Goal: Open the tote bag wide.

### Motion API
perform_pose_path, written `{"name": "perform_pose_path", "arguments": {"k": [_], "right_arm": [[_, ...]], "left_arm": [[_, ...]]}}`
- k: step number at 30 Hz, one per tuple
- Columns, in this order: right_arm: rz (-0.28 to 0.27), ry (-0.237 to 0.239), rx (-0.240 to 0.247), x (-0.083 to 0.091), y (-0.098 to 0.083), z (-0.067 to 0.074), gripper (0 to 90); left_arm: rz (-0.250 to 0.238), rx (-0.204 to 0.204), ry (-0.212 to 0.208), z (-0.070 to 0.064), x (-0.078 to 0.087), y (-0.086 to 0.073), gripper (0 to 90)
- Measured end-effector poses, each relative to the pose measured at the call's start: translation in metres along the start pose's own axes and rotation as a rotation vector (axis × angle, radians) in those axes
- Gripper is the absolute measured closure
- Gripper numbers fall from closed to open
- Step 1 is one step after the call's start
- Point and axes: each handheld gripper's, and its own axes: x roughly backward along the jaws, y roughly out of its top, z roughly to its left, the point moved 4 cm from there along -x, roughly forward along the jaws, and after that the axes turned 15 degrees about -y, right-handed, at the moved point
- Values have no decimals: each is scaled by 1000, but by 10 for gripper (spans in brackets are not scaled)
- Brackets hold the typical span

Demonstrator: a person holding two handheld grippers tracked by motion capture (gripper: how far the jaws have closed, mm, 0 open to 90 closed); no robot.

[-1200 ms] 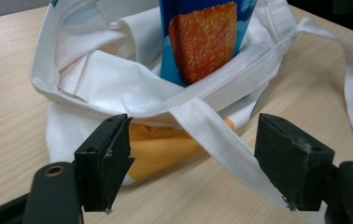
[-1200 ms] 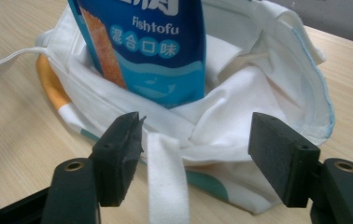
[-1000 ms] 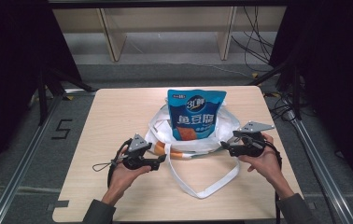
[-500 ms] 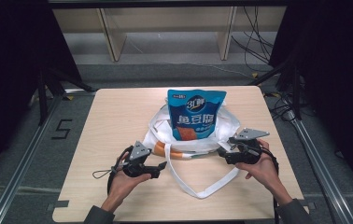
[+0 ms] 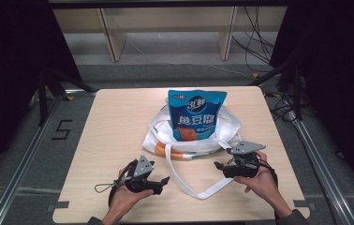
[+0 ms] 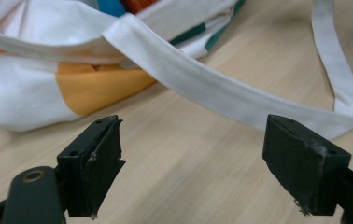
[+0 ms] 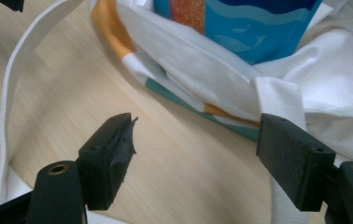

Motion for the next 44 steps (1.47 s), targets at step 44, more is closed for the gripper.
{"name": "perform_pose_path", "arguments": {"k": [44], "right_arm": [[67, 40, 108, 18, -46, 41, 261]], "left_arm": [[67, -40, 13, -36, -1, -27, 187]]}}
